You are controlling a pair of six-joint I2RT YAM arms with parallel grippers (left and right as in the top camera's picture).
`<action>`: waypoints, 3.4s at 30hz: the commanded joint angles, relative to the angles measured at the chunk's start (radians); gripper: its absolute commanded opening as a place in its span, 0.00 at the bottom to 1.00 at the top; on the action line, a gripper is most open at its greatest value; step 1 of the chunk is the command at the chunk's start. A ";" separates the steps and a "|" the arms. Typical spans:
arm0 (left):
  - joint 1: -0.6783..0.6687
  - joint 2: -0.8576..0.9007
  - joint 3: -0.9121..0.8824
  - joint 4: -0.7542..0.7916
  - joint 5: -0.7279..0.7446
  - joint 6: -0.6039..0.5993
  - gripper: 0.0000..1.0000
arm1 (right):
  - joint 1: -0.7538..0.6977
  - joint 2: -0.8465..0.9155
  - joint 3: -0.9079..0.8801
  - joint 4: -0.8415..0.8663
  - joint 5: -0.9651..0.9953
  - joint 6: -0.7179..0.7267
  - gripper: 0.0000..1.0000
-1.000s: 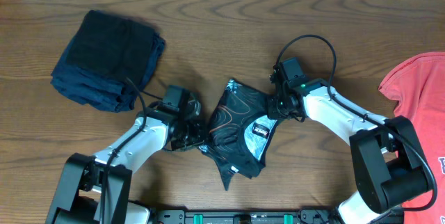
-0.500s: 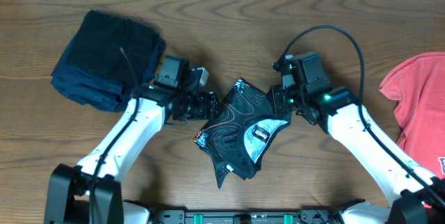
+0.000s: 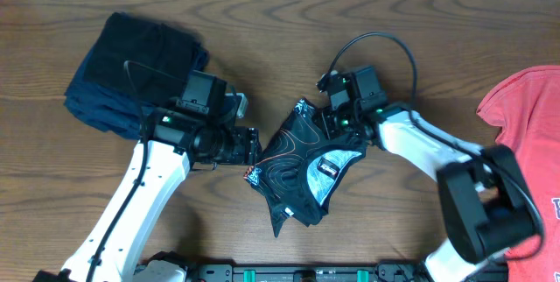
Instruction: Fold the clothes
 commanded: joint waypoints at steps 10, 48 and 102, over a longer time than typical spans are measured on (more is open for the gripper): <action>0.005 -0.010 0.023 -0.014 -0.027 0.024 0.72 | -0.079 0.116 0.001 -0.234 0.485 0.521 0.04; -0.079 0.376 -0.300 0.612 0.222 -0.285 0.95 | -0.113 -0.114 -0.068 -0.451 0.178 0.395 0.10; -0.214 0.338 -0.257 1.019 0.385 -0.282 0.06 | -0.114 -0.333 -0.066 -0.536 0.164 0.362 0.08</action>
